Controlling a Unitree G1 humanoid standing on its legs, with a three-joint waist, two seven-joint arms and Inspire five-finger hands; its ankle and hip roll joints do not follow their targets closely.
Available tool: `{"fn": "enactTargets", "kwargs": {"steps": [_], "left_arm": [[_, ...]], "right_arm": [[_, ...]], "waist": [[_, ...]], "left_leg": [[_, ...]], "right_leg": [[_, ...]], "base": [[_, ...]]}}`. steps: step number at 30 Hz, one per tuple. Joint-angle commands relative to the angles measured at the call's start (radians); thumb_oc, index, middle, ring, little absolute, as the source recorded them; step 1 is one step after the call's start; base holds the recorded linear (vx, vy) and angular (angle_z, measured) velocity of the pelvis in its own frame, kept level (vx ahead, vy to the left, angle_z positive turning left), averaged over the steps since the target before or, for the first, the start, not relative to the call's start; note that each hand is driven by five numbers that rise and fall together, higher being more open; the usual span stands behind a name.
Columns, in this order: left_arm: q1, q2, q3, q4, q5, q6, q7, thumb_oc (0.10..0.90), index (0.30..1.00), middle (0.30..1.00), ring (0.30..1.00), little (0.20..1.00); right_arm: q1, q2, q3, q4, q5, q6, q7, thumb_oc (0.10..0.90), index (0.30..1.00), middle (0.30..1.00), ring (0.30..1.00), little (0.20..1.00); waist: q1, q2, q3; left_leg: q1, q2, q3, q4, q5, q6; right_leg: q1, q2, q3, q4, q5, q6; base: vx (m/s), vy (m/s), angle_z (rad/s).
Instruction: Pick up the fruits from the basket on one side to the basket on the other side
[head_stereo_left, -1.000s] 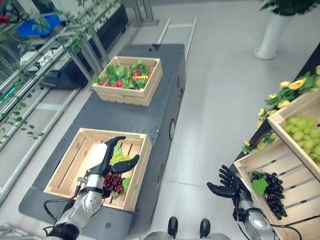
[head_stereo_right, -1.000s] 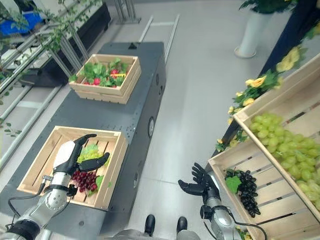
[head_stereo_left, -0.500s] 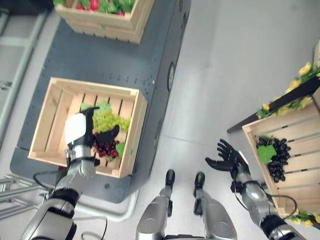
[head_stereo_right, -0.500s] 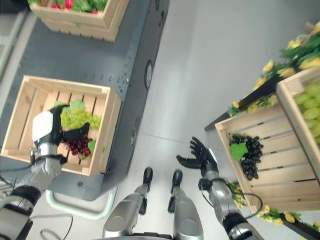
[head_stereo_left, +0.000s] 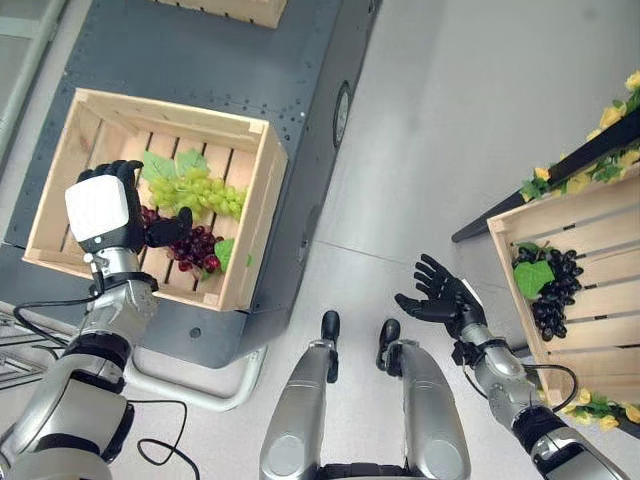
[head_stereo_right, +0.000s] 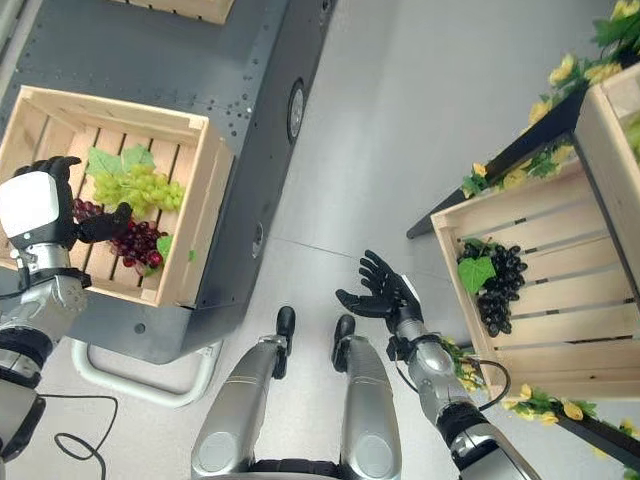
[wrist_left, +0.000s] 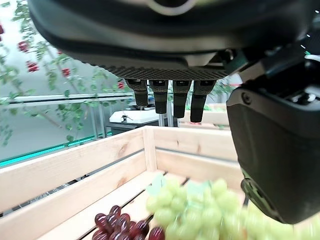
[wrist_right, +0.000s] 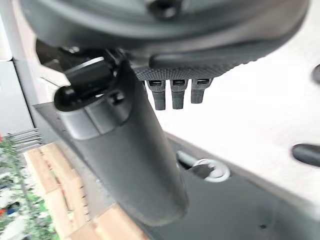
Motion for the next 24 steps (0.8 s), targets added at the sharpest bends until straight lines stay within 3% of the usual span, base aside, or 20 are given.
{"fn": "enactTargets", "kwargs": {"steps": [1, 11, 17, 24], "left_arm": [[-0.059, 0.131, 0.063, -0.043, 0.006, 0.045, 0.046, 0.8, 0.9, 0.9, 0.9, 0.9], [-0.153, 0.204, -0.001, -0.033, 0.115, 0.055, 0.068, 0.8, 0.9, 0.9, 0.9, 0.9], [-0.209, 0.24, -0.137, -0.063, 0.282, 0.103, 0.0, 0.8, 0.9, 0.9, 0.9, 0.9], [-0.266, 0.279, -0.239, -0.056, 0.304, 0.122, -0.048, 0.8, 0.9, 0.9, 0.9, 0.9]], "right_arm": [[0.029, -0.044, -0.046, -0.133, 0.048, -0.035, 0.06, 0.8, 0.9, 0.9, 0.9, 0.9], [0.009, -0.081, -0.045, -0.135, 0.034, -0.015, 0.095, 0.8, 0.9, 0.9, 0.9, 0.9], [-0.013, -0.114, -0.049, -0.145, 0.045, 0.01, 0.086, 0.8, 0.9, 0.9, 0.9, 0.9], [0.004, -0.138, -0.057, -0.136, 0.077, 0.015, 0.115, 0.8, 0.9, 0.9, 0.9, 0.9]], "waist": [[-0.016, -0.01, -0.015], [-0.005, -0.02, -0.015], [-0.003, -0.018, -0.015], [-0.01, -0.024, -0.015]], "left_leg": [[-0.03, -0.015, 0.073, 0.092, -0.076, 0.007], [-0.151, -0.003, 0.089, 0.218, -0.125, 0.014], [-0.183, -0.007, 0.08, 0.245, -0.133, 0.013], [-0.195, -0.004, 0.079, 0.252, -0.132, 0.01]], "right_leg": [[0.043, 0.038, 0.009, -0.021, 0.019, 0.004], [-0.078, 0.019, -0.003, 0.104, -0.011, 0.006], [-0.115, 0.014, -0.003, 0.139, -0.016, 0.013], [-0.124, 0.014, 0.002, 0.134, -0.004, 0.025]], "base": [[-0.02, 0.089, -0.01], [0.0, 0.041, -0.03], [0.0, 0.006, 0.0], [0.01, 0.015, 0.0]]}}
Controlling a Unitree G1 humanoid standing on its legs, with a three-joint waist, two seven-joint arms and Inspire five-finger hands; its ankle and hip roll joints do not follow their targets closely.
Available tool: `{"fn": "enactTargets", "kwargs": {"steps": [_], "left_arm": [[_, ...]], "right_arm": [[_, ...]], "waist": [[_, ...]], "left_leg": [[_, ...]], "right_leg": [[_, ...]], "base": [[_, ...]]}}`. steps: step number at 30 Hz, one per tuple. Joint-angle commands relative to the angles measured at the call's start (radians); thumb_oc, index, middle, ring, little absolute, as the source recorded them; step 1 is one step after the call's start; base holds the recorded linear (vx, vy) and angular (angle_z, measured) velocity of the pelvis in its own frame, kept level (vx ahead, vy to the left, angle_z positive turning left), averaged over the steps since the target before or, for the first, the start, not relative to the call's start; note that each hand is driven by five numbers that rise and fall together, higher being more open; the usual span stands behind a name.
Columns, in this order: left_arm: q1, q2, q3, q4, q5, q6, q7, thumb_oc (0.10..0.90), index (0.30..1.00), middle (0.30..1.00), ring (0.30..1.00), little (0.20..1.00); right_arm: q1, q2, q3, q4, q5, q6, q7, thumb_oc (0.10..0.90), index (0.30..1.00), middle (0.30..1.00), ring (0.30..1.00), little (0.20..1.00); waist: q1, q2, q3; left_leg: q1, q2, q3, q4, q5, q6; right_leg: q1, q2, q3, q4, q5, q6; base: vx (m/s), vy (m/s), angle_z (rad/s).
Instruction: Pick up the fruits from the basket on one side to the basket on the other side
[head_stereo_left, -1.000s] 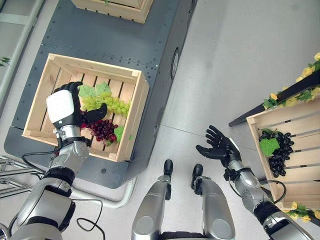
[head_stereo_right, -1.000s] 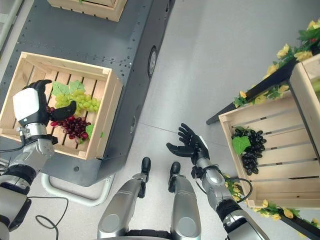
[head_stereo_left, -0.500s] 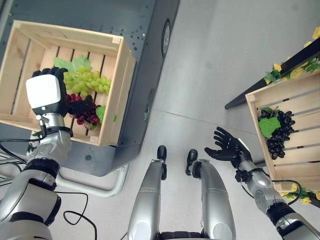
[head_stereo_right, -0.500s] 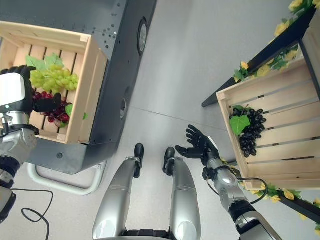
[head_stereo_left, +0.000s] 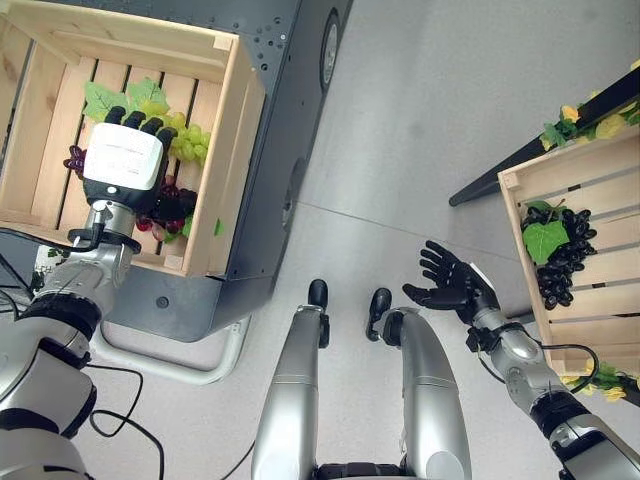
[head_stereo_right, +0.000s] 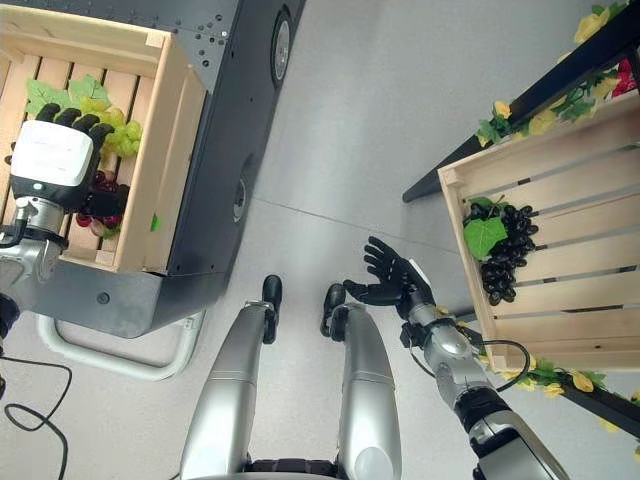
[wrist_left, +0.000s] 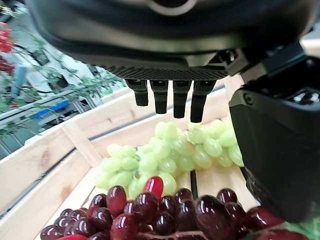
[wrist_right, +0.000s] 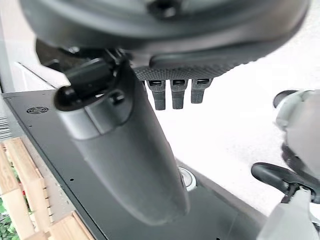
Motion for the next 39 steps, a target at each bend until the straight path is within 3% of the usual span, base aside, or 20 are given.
{"fn": "enactTargets", "kwargs": {"steps": [1, 5, 11, 18, 31, 37, 39], "left_arm": [[-0.091, 0.144, 0.029, -0.015, 0.034, 0.079, 0.021, 0.8, 0.9, 0.9, 0.9, 0.9], [-0.121, 0.146, -0.015, -0.012, 0.103, 0.094, 0.007, 0.8, 0.9, 0.9, 0.9, 0.9], [-0.206, 0.16, -0.106, -0.044, 0.122, 0.195, -0.092, 0.8, 0.9, 0.9, 0.9, 0.9], [-0.277, 0.161, -0.139, -0.044, 0.122, 0.297, -0.127, 0.8, 0.9, 0.9, 0.9, 0.9], [-0.359, 0.135, -0.184, -0.006, 0.143, 0.288, -0.209, 0.8, 0.9, 0.9, 0.9, 0.9], [-0.387, 0.127, -0.19, 0.004, 0.122, 0.234, -0.186, 0.8, 0.9, 0.9, 0.9, 0.9], [-0.386, 0.12, -0.189, 0.009, 0.132, 0.18, -0.192, 0.8, 0.9, 0.9, 0.9, 0.9]], "right_arm": [[0.043, -0.077, -0.054, -0.089, 0.079, -0.048, 0.072, 0.8, 0.9, 0.9, 0.9, 0.9], [0.041, -0.078, -0.052, -0.069, 0.102, -0.06, 0.094, 0.8, 0.9, 0.9, 0.9, 0.9], [0.046, -0.079, -0.05, -0.071, 0.136, -0.057, 0.108, 0.8, 0.9, 0.9, 0.9, 0.9], [0.066, -0.062, -0.043, -0.078, 0.168, -0.074, 0.111, 0.8, 0.9, 0.9, 0.9, 0.9], [0.066, -0.02, -0.027, -0.076, 0.205, -0.092, 0.149, 0.8, 0.9, 0.9, 0.9, 0.9], [0.077, -0.005, -0.027, -0.077, 0.217, -0.117, 0.146, 0.8, 0.9, 0.9, 0.9, 0.9], [0.085, 0.001, -0.031, -0.076, 0.213, -0.117, 0.15, 0.8, 0.9, 0.9, 0.9, 0.9]], "waist": [[-0.009, 0.008, -0.015], [-0.009, 0.003, -0.015], [-0.009, -0.009, -0.015], [-0.007, -0.036, -0.015], [-0.009, -0.068, -0.015], [-0.012, -0.083, -0.015], [-0.014, -0.091, -0.015]], "left_leg": [[0.075, -0.029, 0.081, -0.001, -0.077, 0.016], [0.072, -0.027, 0.083, -0.003, -0.077, 0.016], [0.067, -0.024, 0.082, -0.012, -0.074, 0.017], [0.054, -0.019, 0.077, -0.005, -0.076, 0.022], [0.036, -0.011, 0.059, -0.005, -0.081, 0.025], [0.018, -0.006, 0.052, 0.005, -0.085, 0.027], [0.01, -0.002, 0.049, 0.008, -0.088, 0.029]], "right_leg": [[0.115, 0.015, 0.011, -0.056, 0.018, 0.049], [0.114, 0.013, 0.009, -0.06, 0.02, 0.052], [0.102, 0.008, 0.006, -0.058, 0.027, 0.06], [0.085, 0.007, 0.003, -0.052, 0.04, 0.07], [0.07, 0.02, 0.0, -0.057, 0.05, 0.08], [0.055, 0.025, -0.002, -0.049, 0.049, 0.08], [0.047, 0.028, -0.004, -0.044, 0.049, 0.081]], "base": [[0.0, 0.0, 0.0], [0.0, 0.0, 0.0], [0.0, 0.0, 0.0], [0.0, 0.005, 0.02], [0.0, -0.001, 0.01], [0.0, 0.0, 0.0], [0.0, 0.0, 0.0]]}}
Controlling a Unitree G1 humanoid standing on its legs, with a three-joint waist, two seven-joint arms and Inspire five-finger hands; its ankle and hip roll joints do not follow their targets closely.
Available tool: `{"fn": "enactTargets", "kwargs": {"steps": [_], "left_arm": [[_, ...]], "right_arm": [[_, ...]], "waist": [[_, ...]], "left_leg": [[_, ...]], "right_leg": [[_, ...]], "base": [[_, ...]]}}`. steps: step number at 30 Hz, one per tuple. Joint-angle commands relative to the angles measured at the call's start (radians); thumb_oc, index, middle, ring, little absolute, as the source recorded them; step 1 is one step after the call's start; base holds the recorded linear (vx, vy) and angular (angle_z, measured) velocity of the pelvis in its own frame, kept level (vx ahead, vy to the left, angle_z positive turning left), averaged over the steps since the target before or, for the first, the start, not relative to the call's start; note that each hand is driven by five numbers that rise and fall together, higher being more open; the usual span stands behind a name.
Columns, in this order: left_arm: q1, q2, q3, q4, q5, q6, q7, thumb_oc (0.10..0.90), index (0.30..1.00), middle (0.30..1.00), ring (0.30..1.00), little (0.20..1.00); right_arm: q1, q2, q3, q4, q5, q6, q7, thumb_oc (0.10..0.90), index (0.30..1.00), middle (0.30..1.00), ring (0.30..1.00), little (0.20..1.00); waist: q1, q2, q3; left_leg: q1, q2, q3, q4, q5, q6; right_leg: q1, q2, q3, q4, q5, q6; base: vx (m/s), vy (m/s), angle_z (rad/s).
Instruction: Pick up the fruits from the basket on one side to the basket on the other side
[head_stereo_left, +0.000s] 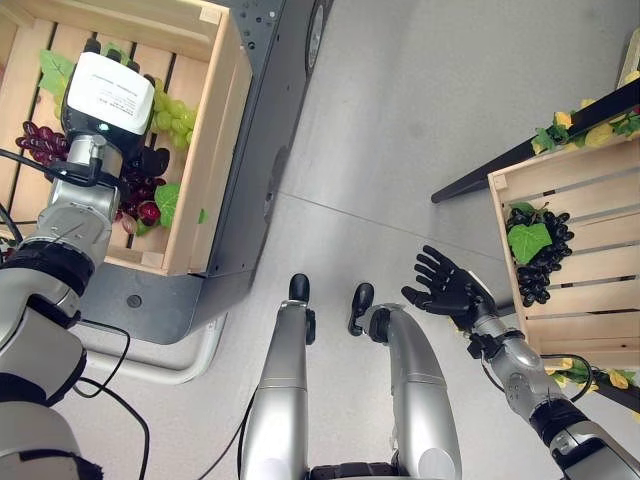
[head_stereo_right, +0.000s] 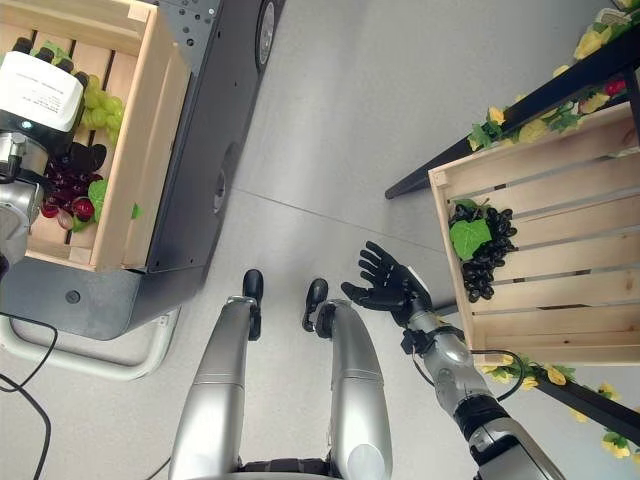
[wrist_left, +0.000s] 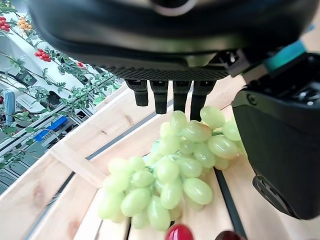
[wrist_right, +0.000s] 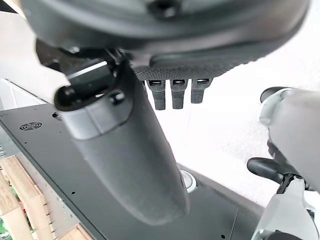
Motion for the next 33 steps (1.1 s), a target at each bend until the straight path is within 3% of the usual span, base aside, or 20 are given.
{"fn": "enactTargets", "kwargs": {"steps": [1, 4, 7, 11, 12, 13, 22, 28, 33], "left_arm": [[-0.089, 0.082, 0.017, 0.012, 0.003, -0.026, 0.02, 0.8, 0.9, 0.9, 0.9, 0.9], [-0.089, 0.077, 0.01, 0.014, 0.024, -0.055, -0.014, 0.8, 0.9, 0.9, 0.9, 0.9], [-0.086, 0.067, -0.002, 0.036, -0.011, -0.085, -0.133, 0.8, 0.9, 0.9, 0.9, 0.9], [-0.068, 0.053, -0.015, 0.063, -0.064, -0.059, -0.246, 0.8, 0.9, 0.9, 0.9, 0.9], [-0.069, 0.05, -0.021, 0.07, -0.07, -0.045, -0.262, 0.66, 0.691, 0.691, 0.691, 0.691], [-0.068, 0.044, -0.016, 0.082, -0.065, -0.025, -0.284, 0.4, 0.3, 0.3, 0.3, 0.3], [-0.082, 0.05, -0.031, 0.163, -0.018, 0.074, -0.26, 0.4, 0.3, 0.3, 0.3, 0.3], [-0.06, 0.051, -0.011, 0.185, -0.018, 0.071, -0.195, 0.4, 0.3, 0.3, 0.3, 0.3], [-0.016, 0.05, 0.039, 0.179, -0.084, 0.025, -0.074, 0.4, 0.3, 0.3, 0.3, 0.3]], "right_arm": [[0.061, -0.005, -0.04, -0.081, 0.056, -0.098, 0.049, 0.8, 0.9, 0.9, 0.9, 0.9], [0.064, -0.002, -0.041, -0.081, 0.062, -0.106, 0.055, 0.8, 0.9, 0.9, 0.9, 0.9], [0.06, -0.003, -0.042, -0.088, 0.062, -0.117, 0.06, 0.8, 0.9, 0.9, 0.9, 0.9], [0.051, -0.006, -0.043, -0.106, 0.076, -0.113, 0.055, 0.8, 0.9, 0.9, 0.9, 0.9], [0.048, -0.006, -0.043, -0.109, 0.081, -0.113, 0.056, 0.8, 0.9, 0.9, 0.9, 0.9], [0.044, -0.004, -0.043, -0.114, 0.083, -0.112, 0.055, 0.8, 0.9, 0.9, 0.9, 0.9], [0.041, -0.017, -0.044, -0.13, 0.117, -0.127, 0.081, 0.8, 0.9, 0.9, 0.9, 0.9], [0.028, -0.019, -0.051, -0.138, 0.136, -0.113, 0.084, 0.8, 0.9, 0.9, 0.9, 0.9], [0.029, -0.03, -0.061, -0.152, 0.127, -0.098, 0.079, 0.8, 0.9, 0.9, 0.9, 0.9]], "waist": [[0.011, -0.011, -0.014], [0.008, -0.018, -0.014], [0.003, -0.023, -0.014], [-0.001, -0.023, -0.014], [-0.003, -0.022, -0.014], [-0.005, -0.021, -0.014], [-0.014, -0.009, -0.014], [-0.013, 0.006, -0.014], [-0.016, 0.028, -0.014]], "left_leg": [[0.077, -0.008, 0.068, -0.034, -0.075, 0.019], [0.071, -0.005, 0.065, -0.034, -0.077, 0.023], [0.064, -0.002, 0.066, -0.034, -0.078, 0.024], [0.06, -0.003, 0.066, -0.038, -0.078, 0.024], [0.059, -0.003, 0.067, -0.041, -0.077, 0.024], [0.059, -0.003, 0.069, -0.042, -0.076, 0.024], [0.088, -0.002, 0.08, -0.062, -0.072, 0.021], [0.122, -0.006, 0.087, -0.073, -0.069, 0.016], [0.166, -0.009, 0.1, -0.088, -0.068, 0.014]], "right_leg": [[0.08, 0.023, 0.023, -0.041, 0.049, 0.069], [0.073, 0.026, 0.023, -0.039, 0.049, 0.07], [0.066, 0.032, 0.027, -0.043, 0.053, 0.072], [0.061, 0.034, 0.03, -0.042, 0.053, 0.074], [0.06, 0.034, 0.03, -0.043, 0.054, 0.074], [0.058, 0.033, 0.032, -0.044, 0.053, 0.074], [0.081, 0.027, 0.033, -0.062, 0.053, 0.071], [0.112, 0.023, 0.034, -0.07, 0.049, 0.065], [0.148, 0.014, 0.041, -0.083, 0.044, 0.06]], "base": [[0.0, -0.003, -0.05], [0.0, 0.0, -0.06], [-0.01, 0.005, -0.01], [0.0, 0.002, -0.01], [0.0, 0.0, 0.0], [0.0, 0.0, 0.0], [-0.01, -0.003, -0.03], [-0.02, -0.005, -0.05], [-0.01, 0.021, 0.01]]}}
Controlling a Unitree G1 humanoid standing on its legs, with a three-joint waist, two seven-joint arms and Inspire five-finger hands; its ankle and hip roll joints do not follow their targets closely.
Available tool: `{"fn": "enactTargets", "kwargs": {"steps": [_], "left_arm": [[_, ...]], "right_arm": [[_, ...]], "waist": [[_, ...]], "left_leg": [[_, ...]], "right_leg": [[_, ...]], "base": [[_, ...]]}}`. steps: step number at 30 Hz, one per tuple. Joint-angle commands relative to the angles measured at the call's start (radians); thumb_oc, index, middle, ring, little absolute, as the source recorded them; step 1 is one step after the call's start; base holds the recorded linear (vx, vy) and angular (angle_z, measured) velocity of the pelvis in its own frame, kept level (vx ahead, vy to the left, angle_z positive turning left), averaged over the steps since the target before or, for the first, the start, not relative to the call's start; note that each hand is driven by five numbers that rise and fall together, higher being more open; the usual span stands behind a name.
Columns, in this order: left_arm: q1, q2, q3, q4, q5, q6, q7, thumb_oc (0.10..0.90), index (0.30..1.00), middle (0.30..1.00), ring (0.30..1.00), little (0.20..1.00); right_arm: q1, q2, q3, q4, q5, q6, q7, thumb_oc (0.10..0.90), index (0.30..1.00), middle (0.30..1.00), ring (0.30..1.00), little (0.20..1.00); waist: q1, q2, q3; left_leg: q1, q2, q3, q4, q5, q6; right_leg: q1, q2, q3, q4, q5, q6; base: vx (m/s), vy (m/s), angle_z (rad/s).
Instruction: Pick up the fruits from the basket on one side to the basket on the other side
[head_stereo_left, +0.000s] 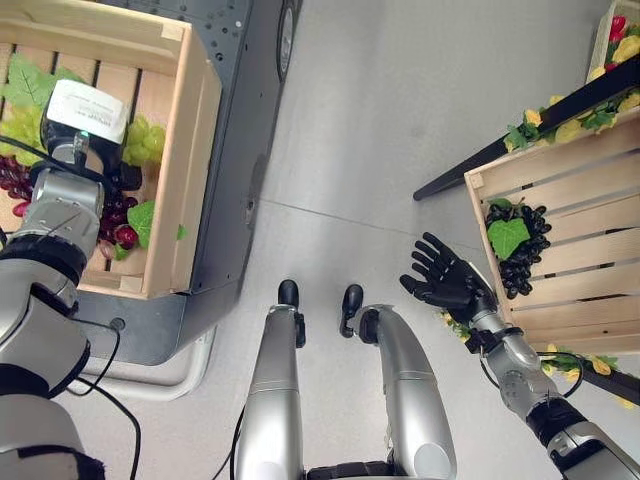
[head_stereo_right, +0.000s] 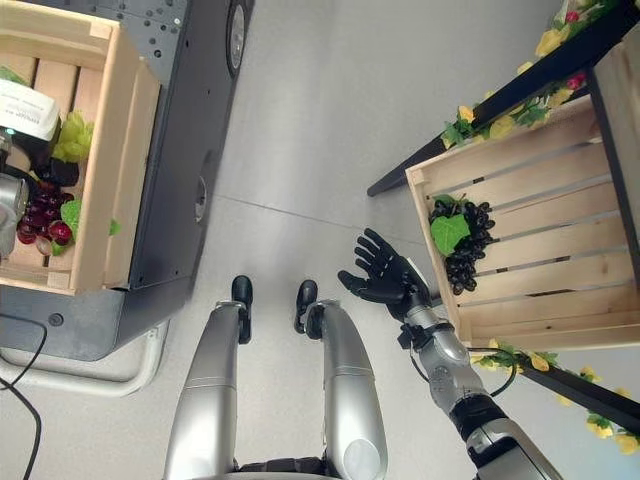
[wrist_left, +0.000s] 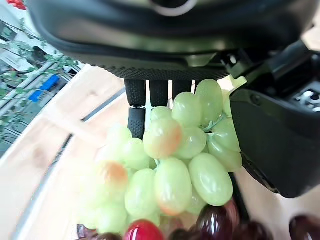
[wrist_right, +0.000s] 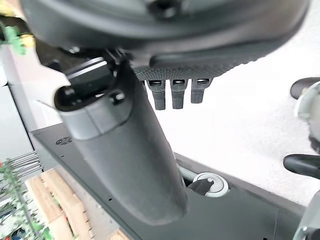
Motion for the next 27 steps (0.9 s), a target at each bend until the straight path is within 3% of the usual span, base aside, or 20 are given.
{"fn": "enactTargets", "kwargs": {"steps": [1, 4, 5, 9, 14, 17, 20, 23, 27], "left_arm": [[-0.005, 0.069, 0.107, 0.019, -0.07, 0.04, 0.143, 0.4, 0.3, 0.3, 0.3, 0.3], [0.064, 0.062, 0.21, 0.003, -0.286, 0.001, 0.243, 0.4, 0.3, 0.3, 0.3, 0.3], [0.067, 0.062, 0.217, 0.002, -0.299, -0.003, 0.249, 0.4, 0.3, 0.3, 0.3, 0.3], [0.166, 0.034, 0.389, -0.014, -0.492, -0.081, 0.312, 0.4, 0.3, 0.3, 0.3, 0.3], [0.267, -0.007, 0.619, -0.043, -0.792, -0.219, 0.278, 0.4, 0.3, 0.3, 0.3, 0.3], [0.324, -0.028, 0.704, -0.071, -0.883, -0.254, 0.26, 0.4, 0.3, 0.3, 0.3, 0.3], [0.367, -0.049, 0.763, -0.092, -0.971, -0.28, 0.26, 0.4, 0.3, 0.3, 0.3, 0.3], [0.434, -0.081, 0.833, -0.123, -1.11, -0.355, 0.251, 0.4, 0.3, 0.3, 0.3, 0.3], [0.487, -0.106, 0.886, -0.171, -1.196, -0.41, 0.227, 0.4, 0.3, 0.3, 0.3, 0.3]], "right_arm": [[0.024, -0.037, -0.065, -0.091, 0.046, -0.063, 0.063, 0.8, 0.9, 0.9, 0.9, 0.9], [0.043, -0.038, -0.076, -0.111, 0.041, -0.058, 0.063, 0.8, 0.9, 0.9, 0.9, 0.9], [0.043, -0.037, -0.077, -0.112, 0.041, -0.059, 0.063, 0.8, 0.9, 0.9, 0.9, 0.9], [0.057, -0.026, -0.088, -0.137, 0.027, -0.047, 0.041, 0.8, 0.9, 0.9, 0.9, 0.9], [0.072, -0.001, -0.088, -0.164, -0.01, -0.028, 0.007, 0.8, 0.9, 0.9, 0.9, 0.9], [0.092, 0.014, -0.085, -0.179, -0.032, -0.018, -0.017, 0.8, 0.9, 0.9, 0.9, 0.9], [0.105, 0.026, -0.082, -0.19, -0.056, -0.012, -0.043, 0.8, 0.9, 0.9, 0.9, 0.9], [0.121, 0.047, -0.081, -0.199, -0.098, -0.033, -0.129, 0.8, 0.9, 0.9, 0.9, 0.9], [0.142, 0.067, -0.08, -0.213, -0.112, 0.004, -0.117, 0.8, 0.9, 0.9, 0.9, 0.9]], "waist": [[0.007, 0.044, -0.012], [0.009, 0.06, -0.012], [0.009, 0.06, -0.012], [0.015, 0.071, -0.012], [0.018, 0.079, -0.021], [0.016, 0.085, -0.053], [0.011, 0.088, -0.081], [0.008, 0.101, -0.119], [0.005, 0.113, -0.161]], "left_leg": [[0.107, -0.033, 0.07, -0.083, -0.04, 0.013], [0.158, -0.038, 0.083, -0.104, -0.04, 0.012], [0.157, -0.039, 0.083, -0.104, -0.039, 0.013], [0.222, -0.047, 0.084, -0.127, -0.039, 0.014], [0.317, -0.056, 0.081, -0.154, -0.043, 0.014], [0.363, -0.058, 0.079, -0.189, -0.036, 0.014], [0.405, -0.06, 0.074, -0.23, -0.027, 0.012], [0.476, -0.061, 0.064, -0.299, -0.009, 0.009], [0.563, -0.068, 0.048, -0.387, 0.011, 0.005]], "right_leg": [[0.101, -0.002, 0.016, -0.067, 0.044, 0.063], [0.141, -0.008, 0.024, -0.077, 0.038, 0.065], [0.14, -0.009, 0.024, -0.076, 0.038, 0.065], [0.199, -0.015, 0.024, -0.095, 0.033, 0.066], [0.29, -0.02, 0.023, -0.122, 0.024, 0.065], [0.329, -0.02, 0.03, -0.15, 0.024, 0.064], [0.366, -0.015, 0.04, -0.187, 0.029, 0.064], [0.431, -0.01, 0.046, -0.257, 0.04, 0.068], [0.516, -0.007, 0.046, -0.349, 0.054, 0.073]], "base": [[0.0, 0.0, 0.0], [0.0, 0.0, 0.0], [0.0, 0.0, 0.0], [0.0, 0.0, 0.0], [0.02, -0.035, 0.02], [0.05, -0.052, 0.04], [0.04, -0.032, 0.01], [0.02, -0.025, -0.01], [0.05, -0.041, -0.02]]}}
